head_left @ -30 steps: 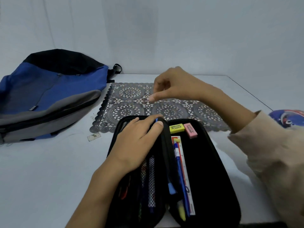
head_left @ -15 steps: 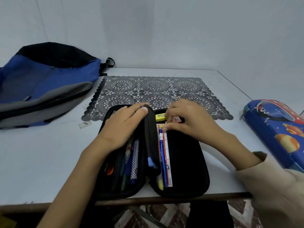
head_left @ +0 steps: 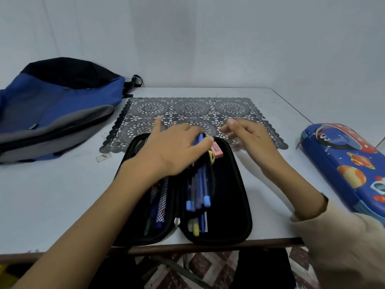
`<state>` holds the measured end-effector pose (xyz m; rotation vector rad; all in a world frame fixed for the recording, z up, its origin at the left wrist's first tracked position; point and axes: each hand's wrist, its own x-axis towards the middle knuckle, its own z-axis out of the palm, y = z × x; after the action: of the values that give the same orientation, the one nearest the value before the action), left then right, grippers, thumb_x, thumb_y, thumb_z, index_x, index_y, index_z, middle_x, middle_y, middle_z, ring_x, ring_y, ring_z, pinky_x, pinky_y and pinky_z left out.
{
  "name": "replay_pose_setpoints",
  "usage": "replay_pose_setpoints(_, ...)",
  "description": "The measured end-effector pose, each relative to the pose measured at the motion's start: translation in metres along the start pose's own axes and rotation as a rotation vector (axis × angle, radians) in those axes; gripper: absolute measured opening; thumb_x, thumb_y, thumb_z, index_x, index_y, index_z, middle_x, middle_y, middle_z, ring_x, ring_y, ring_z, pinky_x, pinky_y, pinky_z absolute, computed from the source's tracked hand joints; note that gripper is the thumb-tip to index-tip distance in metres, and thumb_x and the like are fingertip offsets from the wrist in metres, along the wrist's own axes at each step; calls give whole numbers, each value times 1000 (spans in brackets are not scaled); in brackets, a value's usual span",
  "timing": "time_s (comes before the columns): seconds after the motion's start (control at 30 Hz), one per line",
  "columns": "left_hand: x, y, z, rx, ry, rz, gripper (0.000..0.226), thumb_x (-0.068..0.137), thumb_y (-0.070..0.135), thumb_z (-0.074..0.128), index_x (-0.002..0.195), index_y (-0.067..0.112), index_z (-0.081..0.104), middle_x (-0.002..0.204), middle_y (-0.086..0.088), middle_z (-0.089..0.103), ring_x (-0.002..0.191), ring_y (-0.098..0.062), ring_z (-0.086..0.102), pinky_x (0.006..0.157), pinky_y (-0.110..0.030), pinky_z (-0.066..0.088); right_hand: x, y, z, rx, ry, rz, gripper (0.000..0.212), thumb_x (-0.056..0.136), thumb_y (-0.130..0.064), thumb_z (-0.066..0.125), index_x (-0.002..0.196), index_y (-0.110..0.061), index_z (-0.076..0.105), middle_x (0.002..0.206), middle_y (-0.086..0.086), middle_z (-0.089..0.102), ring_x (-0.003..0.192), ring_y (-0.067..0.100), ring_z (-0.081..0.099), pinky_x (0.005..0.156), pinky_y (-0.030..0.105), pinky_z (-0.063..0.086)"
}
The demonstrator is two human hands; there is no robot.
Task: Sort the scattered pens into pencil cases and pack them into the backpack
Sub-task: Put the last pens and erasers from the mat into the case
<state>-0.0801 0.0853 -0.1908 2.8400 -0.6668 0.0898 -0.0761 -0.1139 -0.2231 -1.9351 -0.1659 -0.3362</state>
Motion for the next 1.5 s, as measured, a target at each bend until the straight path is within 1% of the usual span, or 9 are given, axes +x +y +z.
replay_pose_setpoints(0.23, 10, 40, 38, 281, -65, 13, 65, 96, 61, 17, 145, 24, 36, 149, -6, 34, 143, -19, 26, 116, -60, -6, 1, 6, 6, 159, -40, 160, 16, 95, -8, 54, 95, 2, 67, 77, 9, 59, 67, 21, 48, 48, 24, 37)
replay_pose_setpoints(0.33, 3, 29, 26, 161, -94, 21, 74, 91, 72, 10, 154, 33, 15, 158, 3, 24, 147, -12, 16, 118, -56, -4, -1, 15, 8, 184, -81, 130, 10, 89, -3, 60, 89, -9, 68, 75, 2, 60, 60, 22, 45, 45, 26, 35)
replay_pose_setpoints(0.4, -10, 4, 7, -43, -12, 8, 78, 86, 77, 10, 151, 36, 25, 155, 8, 31, 144, -9, 25, 120, -47, 11, -1, 17, 8, 152, -118, 127, 14, 87, 1, 61, 92, -10, 68, 89, 9, 61, 57, 16, 48, 45, 26, 37)
replay_pose_setpoints(0.53, -53, -75, -10, -311, 250, -101, 77, 71, 76, 28, 128, 34, 58, 127, 5, 56, 114, -6, 50, 101, -24, 34, 2, 9, 4, 51, -162, 151, 23, 87, 9, 57, 103, -5, 66, 98, 11, 54, 53, 8, 47, 42, 19, 41)
replay_pose_setpoints(0.67, -97, -128, -12, -541, 0, -386, 73, 40, 99, 51, 95, 54, 67, 87, 13, 68, 75, -14, 62, 60, -25, 51, 11, 3, 5, 61, -216, 230, 32, 87, 11, 52, 112, -5, 61, 88, 4, 44, 59, 16, 46, 36, 23, 36)
replay_pose_setpoints(0.83, -92, -127, -6, -704, -196, -399, 69, 40, 78, 74, 78, 20, 71, 69, 1, 66, 59, -9, 58, 50, -21, 44, 20, 3, 6, -61, -289, 258, 19, 93, -2, 52, 104, -6, 67, 61, 2, 55, 34, 10, 39, 36, 23, 30)
replay_pose_setpoints(0.93, -76, -118, -5, -779, -152, -423, 27, 74, 39, 72, 73, 12, 64, 68, -4, 61, 54, -11, 54, 53, -25, 43, 18, 2, -2, -120, -308, 240, 17, 94, -8, 55, 87, 5, 63, 56, 7, 57, 33, 16, 41, 36, 24, 34)
replay_pose_setpoints(1.03, -49, -112, -4, -704, -78, -394, 21, 92, 21, 63, 75, 12, 52, 58, 7, 51, 49, -5, 45, 52, -22, 38, 17, 0, -14, -83, -341, 273, 27, 93, -22, 62, 77, -3, 52, 53, 7, 58, 44, 25, 47, 37, 26, 37)
replay_pose_setpoints(1.5, 72, -71, -25, -373, -59, -184, 15, 101, 21, 45, 95, 12, 55, 95, -5, 54, 89, -20, 48, 71, -29, 36, 20, -1, -42, -222, -651, 375, 20, 101, -25, 46, 114, -13, 56, 57, 18, 51, 34, 19, 42, 37, 23, 23)
